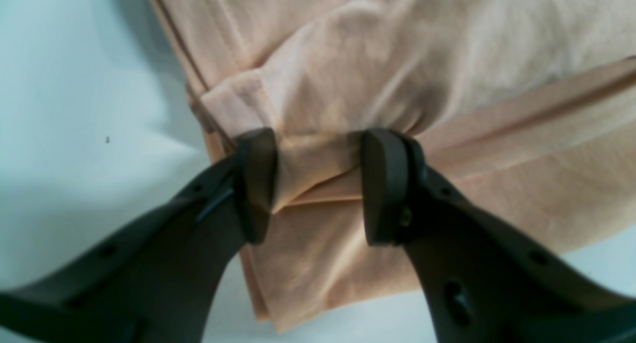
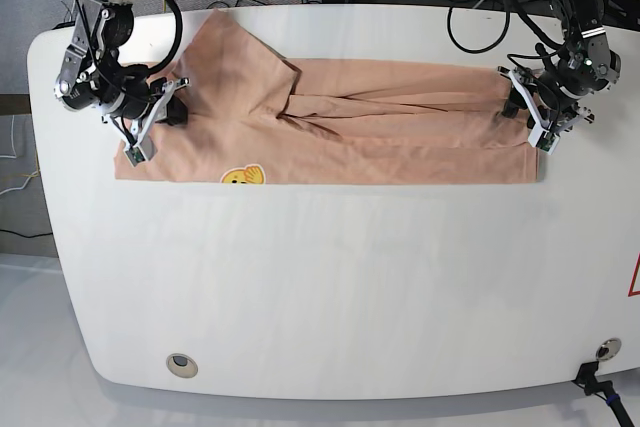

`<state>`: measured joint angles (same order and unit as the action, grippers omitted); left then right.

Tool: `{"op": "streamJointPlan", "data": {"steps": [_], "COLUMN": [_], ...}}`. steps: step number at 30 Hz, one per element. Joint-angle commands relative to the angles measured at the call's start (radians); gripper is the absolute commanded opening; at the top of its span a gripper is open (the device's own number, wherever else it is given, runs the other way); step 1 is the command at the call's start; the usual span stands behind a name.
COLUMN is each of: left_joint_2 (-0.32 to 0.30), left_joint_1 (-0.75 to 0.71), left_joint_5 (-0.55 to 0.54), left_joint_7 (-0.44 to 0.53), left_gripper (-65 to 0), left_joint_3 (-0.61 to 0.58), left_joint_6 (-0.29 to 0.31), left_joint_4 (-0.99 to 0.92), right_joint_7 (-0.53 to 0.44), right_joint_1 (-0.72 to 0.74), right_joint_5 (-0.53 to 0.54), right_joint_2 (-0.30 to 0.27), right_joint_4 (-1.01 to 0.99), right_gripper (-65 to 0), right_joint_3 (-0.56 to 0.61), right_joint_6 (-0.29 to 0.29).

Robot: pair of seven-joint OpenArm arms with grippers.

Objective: Fold the T-shirt properly
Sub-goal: 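Release the shirt and raise both grippers above the folded shirt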

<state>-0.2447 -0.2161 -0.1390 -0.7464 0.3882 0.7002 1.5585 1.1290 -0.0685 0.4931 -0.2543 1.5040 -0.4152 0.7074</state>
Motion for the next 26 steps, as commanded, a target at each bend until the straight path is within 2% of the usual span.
{"op": "streamJointPlan", "data": {"steps": [1,8,19,26], "left_joint_2": [-0.008,-0.008,-0.008,-0.006], "left_joint_1": [-0.007,0.013,0.022,0.02], "left_joint_5": [0.046,0.048,0.048,0.049], "left_joint_7": [-0.068,-0.071,-0.068,-0.069], "left_gripper": [-38.1,-38.1,-38.1,-38.1], "left_joint_3": [0.001,0.001,0.05,0.05], "left_joint_6": [-0.002,-0.002,-0.002,-0.002], "left_joint_4": [0.027,0.15,0.248,0.257], "right_joint_7": [0.049,0.052,0.078,0.078], "right_joint_1": [0.0,0.042,0.039,0.026], "right_joint_5": [-0.052,0.1,0.097,0.095], "right_joint_2": [-0.001,-0.01,-0.003,-0.001], "right_joint_4": [-0.001,0.025,0.289,0.297], "right_gripper": [-65.0,-65.0,-65.0,-65.0], "right_joint_3": [0.002,0.002,0.002,0.002], "right_joint_6": [-0.009,-0.009,-0.009,-0.009]}}
